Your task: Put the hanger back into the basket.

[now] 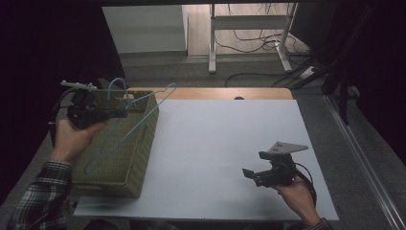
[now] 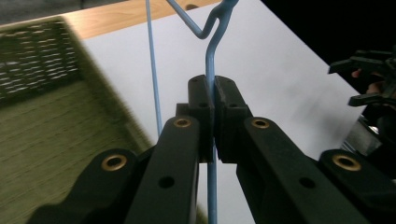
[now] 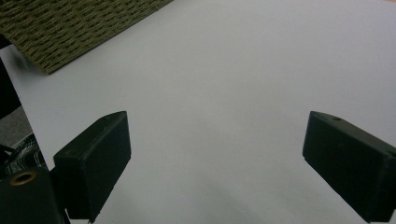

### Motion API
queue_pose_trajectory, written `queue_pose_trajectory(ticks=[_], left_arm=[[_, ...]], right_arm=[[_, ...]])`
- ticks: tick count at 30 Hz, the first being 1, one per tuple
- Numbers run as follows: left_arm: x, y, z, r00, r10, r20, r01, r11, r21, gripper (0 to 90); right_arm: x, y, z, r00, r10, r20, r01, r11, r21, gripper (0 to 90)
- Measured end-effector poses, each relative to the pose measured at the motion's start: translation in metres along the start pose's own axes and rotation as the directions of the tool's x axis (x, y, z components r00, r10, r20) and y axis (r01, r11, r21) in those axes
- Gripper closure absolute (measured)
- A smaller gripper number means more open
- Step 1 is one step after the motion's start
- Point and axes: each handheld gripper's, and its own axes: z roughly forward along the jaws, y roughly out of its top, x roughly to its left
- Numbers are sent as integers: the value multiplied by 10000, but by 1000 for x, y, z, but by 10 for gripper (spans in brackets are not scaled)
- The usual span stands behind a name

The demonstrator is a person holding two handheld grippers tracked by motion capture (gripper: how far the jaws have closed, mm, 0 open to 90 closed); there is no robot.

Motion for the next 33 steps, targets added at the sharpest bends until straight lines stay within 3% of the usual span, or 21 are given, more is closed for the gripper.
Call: queue_pose_trajectory(ticks=[10,16,23,28,33], left_arm=[[42,-20,-23,9991,-191,-388,191,9998,-15,876],[63,-36,-31,9987,-362,-357,355,9992,-182,876],[83,-53,-27,9974,-632,-345,624,9978,-237,875],[97,-68,-15,9954,-886,-352,878,9958,-244,875],[110,-81,-4,9903,-1248,-613,1233,9920,-274,874]], right_arm=[[-2,-4,4,9999,67,74,-68,9998,210,75],[-3,-5,6,9999,75,112,-79,9995,301,75],[-4,-6,7,9999,102,138,-107,9993,346,75],[-4,-6,9,9998,107,157,-114,9990,434,75],[-4,-7,10,9998,81,161,-90,9986,523,75]])
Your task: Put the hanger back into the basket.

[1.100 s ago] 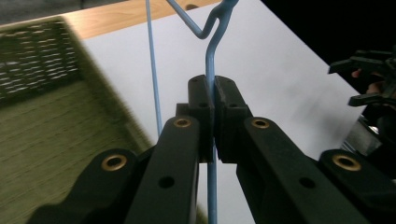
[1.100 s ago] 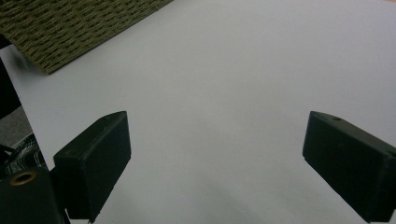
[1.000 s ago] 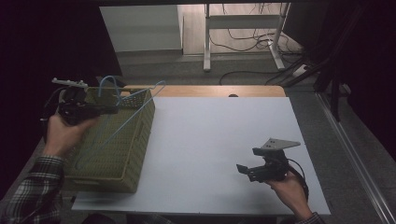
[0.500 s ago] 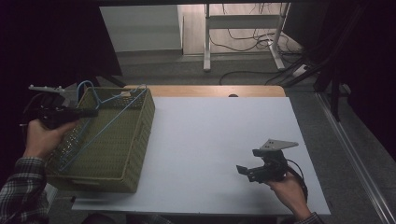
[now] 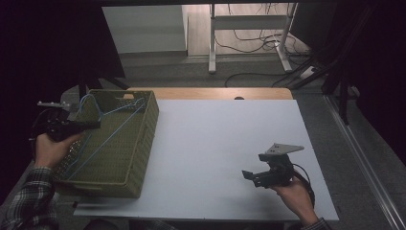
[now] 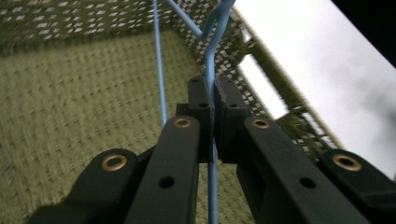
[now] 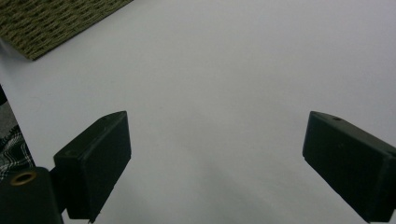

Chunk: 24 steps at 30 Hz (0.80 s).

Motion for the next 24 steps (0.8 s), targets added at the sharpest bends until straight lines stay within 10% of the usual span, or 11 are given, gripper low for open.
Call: queue_pose_trajectory(ticks=[9,12,15,24], left_arm=[[14,-15,16,9939,-446,-1007,520,9960,726,868],[17,-20,16,9801,-537,-1913,733,9926,966,858],[15,-22,13,9650,-606,-2550,848,9928,848,706],[-5,-21,4,9558,-156,-2936,296,9986,432,419]], right_arm=[[0,-1,2,9999,-128,0,128,9998,136,76],[0,-1,3,9999,-141,-13,142,9997,196,76],[0,-1,3,9999,-163,4,163,9997,186,76],[0,-1,1,9998,-194,34,193,9998,85,74]])
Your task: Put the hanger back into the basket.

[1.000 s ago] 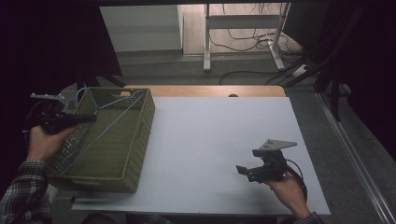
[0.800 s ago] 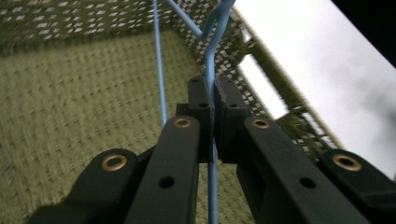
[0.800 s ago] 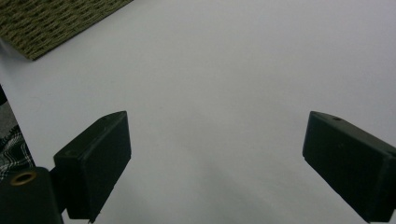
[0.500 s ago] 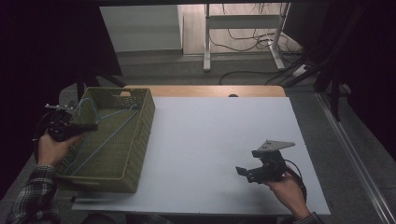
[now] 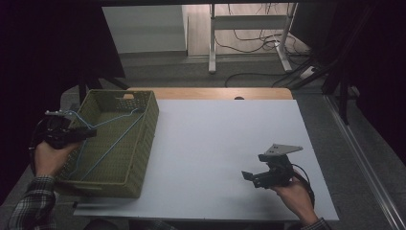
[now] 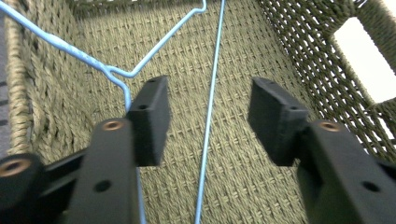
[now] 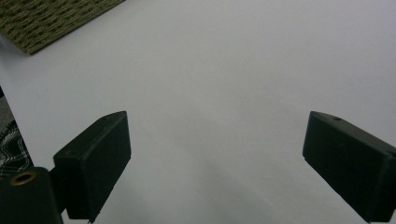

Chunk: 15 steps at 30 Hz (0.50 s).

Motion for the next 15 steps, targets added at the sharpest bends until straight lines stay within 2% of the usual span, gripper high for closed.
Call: queue_pose_trajectory(ticks=[1,2,3,5,7,8,9,10,15], left_arm=[[-9,1,-4,9996,198,205,-191,9993,-315,380],[-9,1,-4,9996,198,205,-191,9993,-315,347],[-21,1,-8,9977,520,445,-489,9965,-679,312],[-35,0,-13,9937,812,778,-728,9918,-1048,249],[-51,-2,-16,9871,1147,1114,-1000,9865,-1295,207],[-51,-2,-16,9871,1147,1114,-1000,9865,-1295,188],[-58,-3,-18,9850,1283,1152,-1124,9844,-1357,166],[-73,-6,-21,9788,1488,1408,-1261,9793,-1583,154],[-108,-15,-27,9589,1953,2060,-1523,9664,-2072,108]], right_arm=[[0,0,-1,10000,-26,22,27,10000,-34,71],[0,0,-1,10000,-26,22,27,10000,-34,71],[0,0,-3,10000,-32,-3,32,10000,-86,67],[1,0,-4,10000,-26,6,27,9999,-125,63],[2,0,-6,10000,-64,34,64,9999,-147,54],[2,0,-6,10000,-64,34,64,9999,-147,54],[3,-1,-8,9999,-125,52,126,9998,-148,40],[3,-1,-9,9999,-132,59,133,9998,-179,33],[2,-3,-16,9999,-65,93,68,9993,-357,16]])
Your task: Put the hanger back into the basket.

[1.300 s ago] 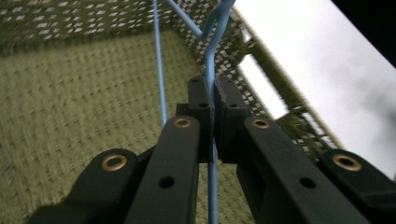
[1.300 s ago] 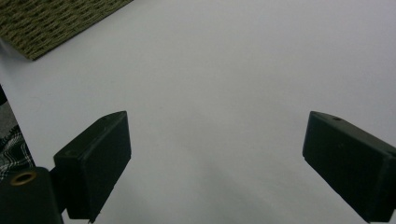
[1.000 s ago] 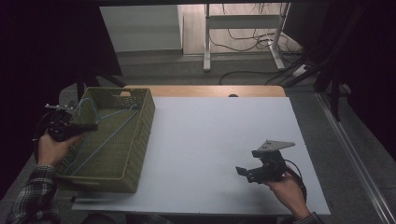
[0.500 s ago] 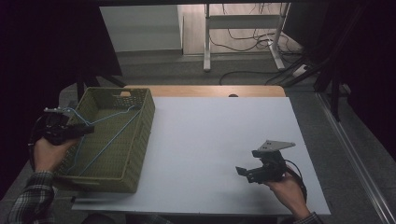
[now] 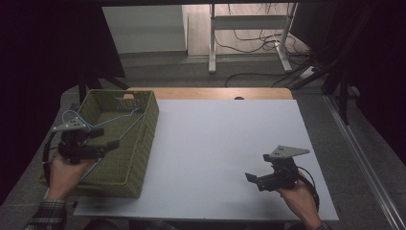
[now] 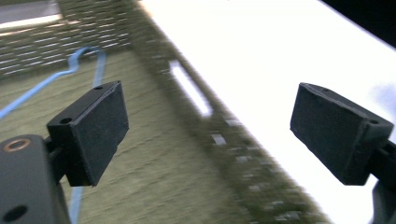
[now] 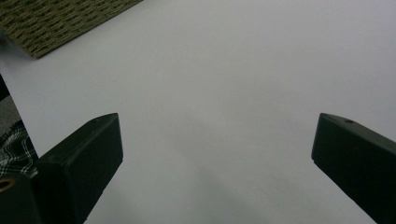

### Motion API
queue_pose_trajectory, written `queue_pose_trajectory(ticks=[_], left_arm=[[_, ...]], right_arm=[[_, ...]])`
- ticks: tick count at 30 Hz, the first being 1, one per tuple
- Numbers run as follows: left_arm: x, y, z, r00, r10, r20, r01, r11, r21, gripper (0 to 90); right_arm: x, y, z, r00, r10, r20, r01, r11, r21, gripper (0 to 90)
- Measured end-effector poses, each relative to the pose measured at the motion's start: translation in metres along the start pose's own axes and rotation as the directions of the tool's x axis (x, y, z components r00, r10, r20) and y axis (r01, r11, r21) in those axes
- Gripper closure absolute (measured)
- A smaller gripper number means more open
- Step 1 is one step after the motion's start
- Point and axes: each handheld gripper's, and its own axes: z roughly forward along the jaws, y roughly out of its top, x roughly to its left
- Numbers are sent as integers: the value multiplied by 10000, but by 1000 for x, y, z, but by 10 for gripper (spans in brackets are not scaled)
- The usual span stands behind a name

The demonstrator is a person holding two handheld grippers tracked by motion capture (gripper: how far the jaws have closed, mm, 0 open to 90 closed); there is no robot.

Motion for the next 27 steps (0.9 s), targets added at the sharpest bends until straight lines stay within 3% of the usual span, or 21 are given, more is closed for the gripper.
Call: queue_pose_trajectory(ticks=[1,4,5,7,8,11,15,20,23,27], left_arm=[[0,0,0,10000,0,0,0,10000,0,96],[-25,-5,6,9989,432,207,-430,9990,-99,87],[-25,-5,6,9989,432,207,-430,9990,-99,75],[-40,-11,14,9973,605,424,-602,9982,-82,61],[-40,-11,14,9973,605,424,-602,9982,-82,56],[-57,-23,24,9947,962,367,-963,9954,10,43],[-64,-31,32,9944,932,505,-940,9955,137,34],[-75,-47,42,9924,1160,413,-1185,9909,632,17],[-78,-50,45,9883,1521,76,-1521,9841,912,9],[-77,-50,45,9892,1452,209,-1465,9857,829,0]], right_arm=[[-1,-1,-1,10000,-10,10,10,10000,-21,14],[-3,-3,-6,10000,30,90,-29,10000,-90,11],[-3,-3,-6,10000,30,90,-29,10000,-90,11],[-5,-6,-11,9998,62,212,-59,9999,-107,10],[-6,-7,-12,9996,72,255,-69,9999,-108,9],[-8,-11,-17,9992,95,395,-89,9999,-143,9],[-11,-15,-21,9985,146,532,-134,9997,-220,9],[-11,-20,-17,9977,44,680,-27,9997,-245,16],[-10,-21,-12,9979,-133,629,134,9999,-14,16],[-10,-22,-9,9980,-243,578,243,9997,5,16]])
